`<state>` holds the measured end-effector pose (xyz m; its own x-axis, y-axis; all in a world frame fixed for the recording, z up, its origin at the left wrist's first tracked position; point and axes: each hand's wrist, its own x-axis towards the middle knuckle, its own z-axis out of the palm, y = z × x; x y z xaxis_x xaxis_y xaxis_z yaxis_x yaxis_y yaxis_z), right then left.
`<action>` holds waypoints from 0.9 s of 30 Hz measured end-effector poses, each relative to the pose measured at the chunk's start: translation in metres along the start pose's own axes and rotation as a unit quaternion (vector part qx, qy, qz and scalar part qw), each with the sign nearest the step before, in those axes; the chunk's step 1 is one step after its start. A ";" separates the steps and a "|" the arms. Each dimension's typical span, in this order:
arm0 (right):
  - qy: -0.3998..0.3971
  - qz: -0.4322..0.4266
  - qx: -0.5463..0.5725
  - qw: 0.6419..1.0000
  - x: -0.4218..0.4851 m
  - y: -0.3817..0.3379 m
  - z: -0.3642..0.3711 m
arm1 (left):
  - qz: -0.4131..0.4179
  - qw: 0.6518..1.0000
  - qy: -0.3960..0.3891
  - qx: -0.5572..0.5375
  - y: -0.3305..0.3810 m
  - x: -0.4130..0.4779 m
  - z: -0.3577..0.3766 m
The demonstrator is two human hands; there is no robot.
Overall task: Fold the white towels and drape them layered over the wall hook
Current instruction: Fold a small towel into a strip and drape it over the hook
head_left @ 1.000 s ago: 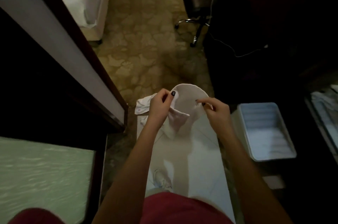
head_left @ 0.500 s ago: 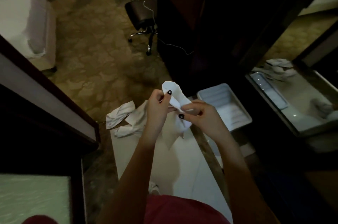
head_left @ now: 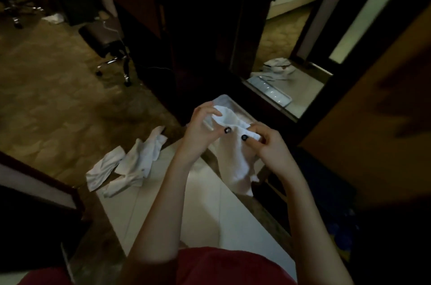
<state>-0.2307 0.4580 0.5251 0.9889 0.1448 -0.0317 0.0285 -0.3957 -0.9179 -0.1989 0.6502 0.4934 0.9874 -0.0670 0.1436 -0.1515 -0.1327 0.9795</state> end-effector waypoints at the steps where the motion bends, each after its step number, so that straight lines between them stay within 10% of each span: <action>1: 0.012 0.004 0.014 1.000 -0.012 0.000 -0.010 | 0.010 0.999 -0.049 0.002 0.004 -0.002 0.012; 13: 0.304 0.089 0.097 0.944 -0.158 0.016 -0.086 | 0.015 0.951 -0.299 0.073 0.040 -0.038 0.113; 27: 0.602 0.092 0.028 0.793 -0.277 0.018 -0.064 | 0.048 0.945 -0.320 -0.044 0.085 -0.121 0.180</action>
<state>-0.4946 0.3530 0.5427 0.3988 -0.8946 0.2015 -0.1054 -0.2630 -0.9590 -0.3400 0.4695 0.5334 0.7344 -0.6631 0.1448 -0.2059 -0.0144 0.9785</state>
